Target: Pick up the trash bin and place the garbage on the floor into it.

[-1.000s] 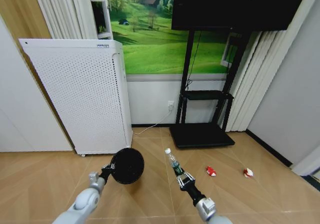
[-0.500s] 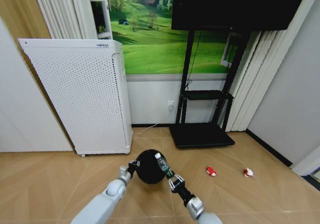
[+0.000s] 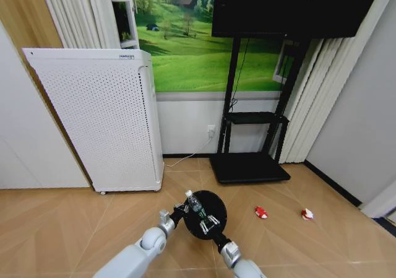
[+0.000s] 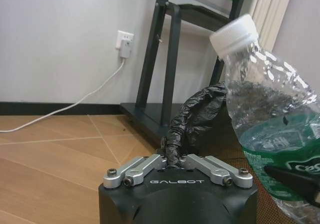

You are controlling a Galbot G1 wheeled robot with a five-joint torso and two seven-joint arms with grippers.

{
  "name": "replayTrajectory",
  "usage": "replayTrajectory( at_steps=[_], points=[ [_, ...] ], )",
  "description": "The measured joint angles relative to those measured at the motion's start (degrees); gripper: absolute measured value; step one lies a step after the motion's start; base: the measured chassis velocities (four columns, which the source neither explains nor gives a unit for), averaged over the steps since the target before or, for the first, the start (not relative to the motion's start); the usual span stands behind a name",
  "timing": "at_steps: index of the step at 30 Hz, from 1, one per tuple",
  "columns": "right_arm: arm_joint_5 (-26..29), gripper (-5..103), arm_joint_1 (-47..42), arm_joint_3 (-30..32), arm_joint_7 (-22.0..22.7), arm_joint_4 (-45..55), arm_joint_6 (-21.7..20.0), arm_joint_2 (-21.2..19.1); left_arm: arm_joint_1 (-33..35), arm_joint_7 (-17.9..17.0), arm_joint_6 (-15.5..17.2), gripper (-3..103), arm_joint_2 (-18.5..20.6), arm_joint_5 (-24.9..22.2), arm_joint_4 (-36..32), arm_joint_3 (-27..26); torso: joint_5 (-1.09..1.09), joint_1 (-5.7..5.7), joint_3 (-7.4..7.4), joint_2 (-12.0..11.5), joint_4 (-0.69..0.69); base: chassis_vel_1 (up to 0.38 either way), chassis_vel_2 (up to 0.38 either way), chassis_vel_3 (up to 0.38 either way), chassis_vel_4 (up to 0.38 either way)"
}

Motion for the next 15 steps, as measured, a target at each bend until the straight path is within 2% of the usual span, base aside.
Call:
replayTrajectory(
  at_steps=[1, 2, 4, 5, 7, 8, 10, 11, 14, 15],
  points=[
    [0.08, 33, -0.01, 0.09, 0.21, 0.0, -0.15, -0.06, 0.47, -0.06, 0.13, 4, 0.29, -0.21, -0.52, -0.6, 0.0, 0.0, 0.0, 0.0, 0.0, 0.0, 0.0, 0.0, 0.0],
    [0.08, 33, -0.01, 0.09, 0.21, 0.0, -0.15, -0.06, 0.47, -0.06, 0.13, 4, 0.29, -0.21, -0.52, -0.6, 0.0, 0.0, 0.0, 0.0, 0.0, 0.0, 0.0, 0.0, 0.0],
    [0.15, 43, -0.12, 0.27, 0.39, 0.07, -0.25, -0.16, 1.37, -0.53, 0.37, 4, 0.61, -0.85, -1.4, -1.64, 0.0, 0.0, 0.0, 0.0, 0.0, 0.0, 0.0, 0.0, 0.0],
    [0.15, 43, -0.12, 0.27, 0.39, 0.07, -0.25, -0.16, 1.37, -0.53, 0.37, 4, 0.61, -0.85, -1.4, -1.64, 0.0, 0.0, 0.0, 0.0, 0.0, 0.0, 0.0, 0.0, 0.0],
    [0.43, 54, -0.35, 0.34, 0.45, 0.49, -0.24, -0.25, 2.65, -1.82, 0.99, 4, 0.65, -2.71, -2.7, -3.37, 0.0, 0.0, 0.0, 0.0, 0.0, 0.0, 0.0, 0.0, 0.0],
    [0.43, 54, -0.35, 0.34, 0.45, 0.49, -0.24, -0.25, 2.65, -1.82, 0.99, 4, 0.65, -2.71, -2.7, -3.37, 0.0, 0.0, 0.0, 0.0, 0.0, 0.0, 0.0, 0.0, 0.0],
    [0.93, 65, -0.56, 0.39, 0.45, 1.22, -0.07, -0.34, 3.74, -3.08, 1.62, 4, 0.63, -4.38, -3.69, -4.76, 0.0, 0.0, 0.0, 0.0, 0.0, 0.0, 0.0, 0.0, 0.0],
    [0.93, 65, -0.56, 0.39, 0.45, 1.22, -0.07, -0.34, 3.74, -3.08, 1.62, 4, 0.63, -4.38, -3.69, -4.76, 0.0, 0.0, 0.0, 0.0, 0.0, 0.0, 0.0, 0.0, 0.0],
    [1.99, 81, -1.16, 0.74, 0.28, 2.11, 1.04, -0.5, 5.38, -4.77, 2.54, 4, 0.87, -6.62, -4.94, -6.82, 0.0, 0.0, 0.0, 0.0, 0.0, 0.0, 0.0, 0.0, 0.0],
    [1.99, 81, -1.16, 0.74, 0.28, 2.11, 1.04, -0.5, 5.38, -4.77, 2.54, 4, 0.87, -6.62, -4.94, -6.82, 0.0, 0.0, 0.0, 0.0, 0.0, 0.0, 0.0, 0.0, 0.0]
  ],
)
